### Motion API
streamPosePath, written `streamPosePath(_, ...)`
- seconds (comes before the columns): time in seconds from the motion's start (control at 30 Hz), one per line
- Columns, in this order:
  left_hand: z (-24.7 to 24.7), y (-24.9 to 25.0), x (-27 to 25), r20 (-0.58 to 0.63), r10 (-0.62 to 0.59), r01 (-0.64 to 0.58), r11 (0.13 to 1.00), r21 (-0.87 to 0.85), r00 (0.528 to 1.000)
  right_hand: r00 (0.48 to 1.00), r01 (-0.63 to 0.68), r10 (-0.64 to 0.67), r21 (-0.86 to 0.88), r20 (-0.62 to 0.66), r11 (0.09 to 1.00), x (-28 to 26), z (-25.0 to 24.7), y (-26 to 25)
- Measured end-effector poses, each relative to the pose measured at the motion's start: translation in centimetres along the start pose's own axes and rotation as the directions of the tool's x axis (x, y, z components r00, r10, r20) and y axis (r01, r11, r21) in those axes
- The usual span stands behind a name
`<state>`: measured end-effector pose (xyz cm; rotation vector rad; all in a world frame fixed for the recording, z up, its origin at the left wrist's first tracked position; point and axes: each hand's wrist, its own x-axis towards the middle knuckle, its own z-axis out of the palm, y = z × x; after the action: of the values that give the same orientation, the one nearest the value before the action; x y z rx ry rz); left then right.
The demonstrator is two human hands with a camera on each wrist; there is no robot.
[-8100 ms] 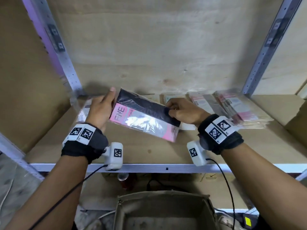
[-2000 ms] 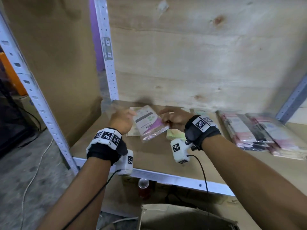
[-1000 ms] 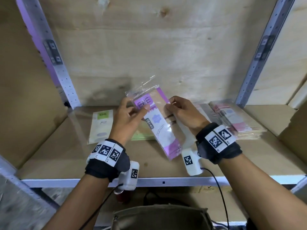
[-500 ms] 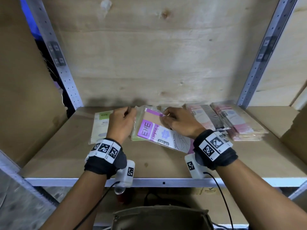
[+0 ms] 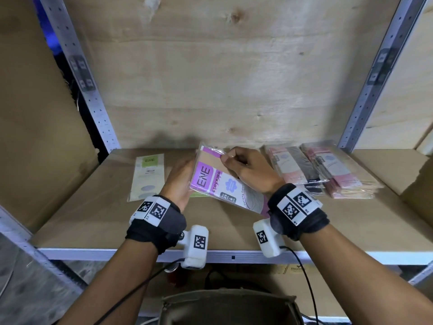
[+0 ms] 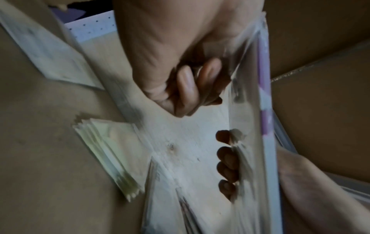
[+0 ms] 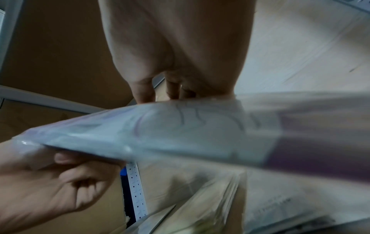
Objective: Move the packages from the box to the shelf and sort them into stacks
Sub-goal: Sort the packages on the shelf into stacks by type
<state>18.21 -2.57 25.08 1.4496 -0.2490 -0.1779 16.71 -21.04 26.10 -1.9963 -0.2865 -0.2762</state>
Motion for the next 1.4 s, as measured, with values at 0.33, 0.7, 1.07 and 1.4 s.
streamPosePath(0.33, -1.7, -0.7, 2.0, -0.203, 0.171, -0.091, 0.932, 0.351, 0.964, 0.996, -0.042, 0.031, -0.129, -0.088, 0.991, -0.1, -0.3, 0.1)
streamPosePath(0.7, -1.9, -0.5, 2.0, -0.185, 0.011, 0.062, 0.921, 0.385, 0.983, 0.996, -0.013, -0.002, -0.166, -0.090, 0.986, -0.4, 0.0, -0.7)
streamPosePath(1.07, -1.6, 0.2, 1.6, -0.300, 0.054, -0.019, 0.993, 0.119, 0.953, 0.995, 0.006, -0.025, -0.181, -0.101, 0.983, -0.4, -0.1, -0.5)
streamPosePath(1.4, -1.8, 0.2, 1.7, -0.335, 0.199, -0.175, 0.979, 0.100, 0.921, 0.995, -0.002, -0.017, -0.203, -0.094, 0.979, -0.2, 0.1, -0.4)
